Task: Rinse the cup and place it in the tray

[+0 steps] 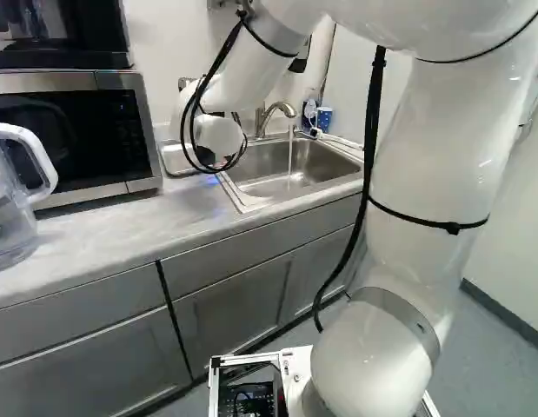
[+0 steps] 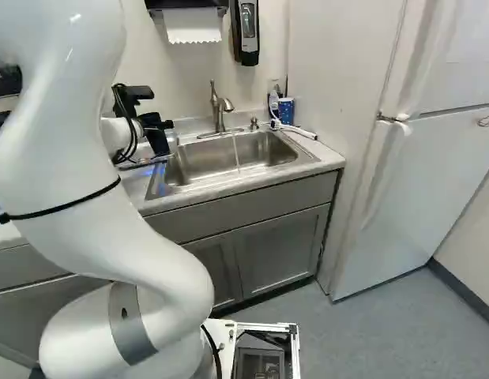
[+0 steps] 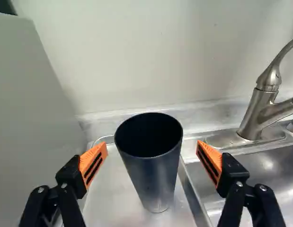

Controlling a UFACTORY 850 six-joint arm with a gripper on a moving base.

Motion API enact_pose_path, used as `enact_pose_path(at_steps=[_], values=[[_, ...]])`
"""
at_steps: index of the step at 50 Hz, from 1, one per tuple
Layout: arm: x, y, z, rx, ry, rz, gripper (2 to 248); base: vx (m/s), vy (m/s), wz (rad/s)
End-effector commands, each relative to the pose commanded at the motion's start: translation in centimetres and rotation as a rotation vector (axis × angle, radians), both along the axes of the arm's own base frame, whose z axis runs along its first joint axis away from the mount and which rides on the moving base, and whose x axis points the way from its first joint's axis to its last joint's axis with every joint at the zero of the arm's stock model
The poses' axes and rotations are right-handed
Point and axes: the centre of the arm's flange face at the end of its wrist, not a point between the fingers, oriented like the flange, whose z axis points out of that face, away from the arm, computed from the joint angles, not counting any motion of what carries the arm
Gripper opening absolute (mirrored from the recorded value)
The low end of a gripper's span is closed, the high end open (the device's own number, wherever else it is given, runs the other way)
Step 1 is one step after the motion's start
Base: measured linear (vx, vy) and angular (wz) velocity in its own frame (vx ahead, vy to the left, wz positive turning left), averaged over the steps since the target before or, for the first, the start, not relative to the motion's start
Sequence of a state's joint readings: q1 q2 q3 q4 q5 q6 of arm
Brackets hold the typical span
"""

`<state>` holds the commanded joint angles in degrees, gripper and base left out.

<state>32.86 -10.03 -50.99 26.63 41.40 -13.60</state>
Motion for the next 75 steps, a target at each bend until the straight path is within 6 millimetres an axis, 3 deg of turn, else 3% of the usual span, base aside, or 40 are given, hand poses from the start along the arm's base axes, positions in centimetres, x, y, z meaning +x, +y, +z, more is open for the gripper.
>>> enact_pose_path(at_steps=[75], values=[[-0.5,-0.9,8.4,0.048,-0.155,0.028,247,0.000,0.000,0.000]])
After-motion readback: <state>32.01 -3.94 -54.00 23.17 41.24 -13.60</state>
